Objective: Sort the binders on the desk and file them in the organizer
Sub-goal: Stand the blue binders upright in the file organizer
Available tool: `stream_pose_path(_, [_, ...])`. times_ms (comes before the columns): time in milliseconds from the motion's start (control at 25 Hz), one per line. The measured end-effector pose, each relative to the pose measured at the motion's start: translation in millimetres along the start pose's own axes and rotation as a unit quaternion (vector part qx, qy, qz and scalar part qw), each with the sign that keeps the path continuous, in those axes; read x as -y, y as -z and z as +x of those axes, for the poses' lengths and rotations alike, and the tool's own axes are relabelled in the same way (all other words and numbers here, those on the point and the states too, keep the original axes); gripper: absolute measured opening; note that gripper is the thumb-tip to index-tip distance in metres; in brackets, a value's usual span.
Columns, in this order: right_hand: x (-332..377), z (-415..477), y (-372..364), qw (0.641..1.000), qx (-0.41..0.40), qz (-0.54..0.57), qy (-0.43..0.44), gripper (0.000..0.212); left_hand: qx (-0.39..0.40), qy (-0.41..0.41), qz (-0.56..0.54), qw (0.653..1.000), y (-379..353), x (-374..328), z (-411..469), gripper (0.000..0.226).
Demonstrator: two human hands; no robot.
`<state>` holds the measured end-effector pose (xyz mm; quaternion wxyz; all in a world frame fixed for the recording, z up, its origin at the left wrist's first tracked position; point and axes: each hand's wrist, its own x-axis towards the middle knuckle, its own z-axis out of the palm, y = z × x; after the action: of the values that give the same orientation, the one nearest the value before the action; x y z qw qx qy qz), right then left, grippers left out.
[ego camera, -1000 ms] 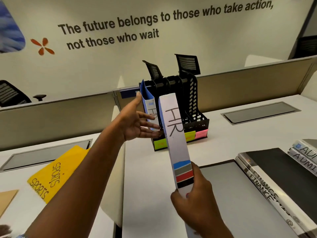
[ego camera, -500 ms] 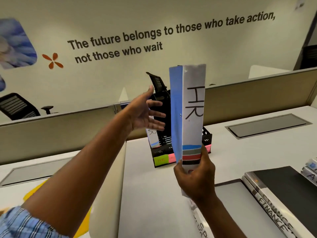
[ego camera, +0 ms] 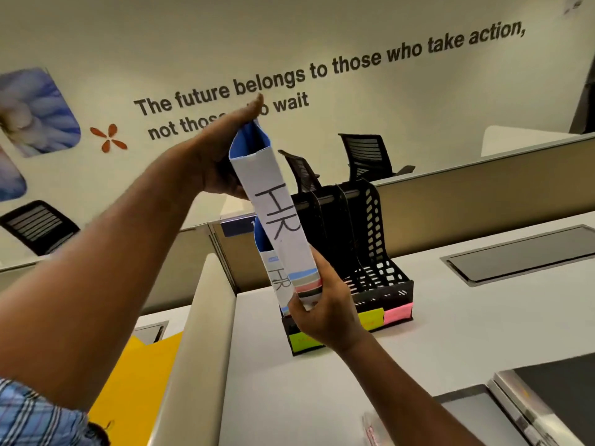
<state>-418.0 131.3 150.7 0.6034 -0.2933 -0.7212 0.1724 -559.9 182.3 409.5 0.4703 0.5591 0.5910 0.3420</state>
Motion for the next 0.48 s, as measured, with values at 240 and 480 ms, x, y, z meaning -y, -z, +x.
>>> stream_pose_path(240, [-37.4,10.3,-24.5,0.999,0.036,0.025,0.000,0.084,-0.068,0.006,0.183,0.981,17.9,-17.3,10.3,0.016])
stream_pose_path(480, [-76.8,13.1,-46.8,0.998,0.007,0.047,-0.037,0.075,-0.079,-0.013,0.250,0.965,10.2,-9.2,30.9,0.029])
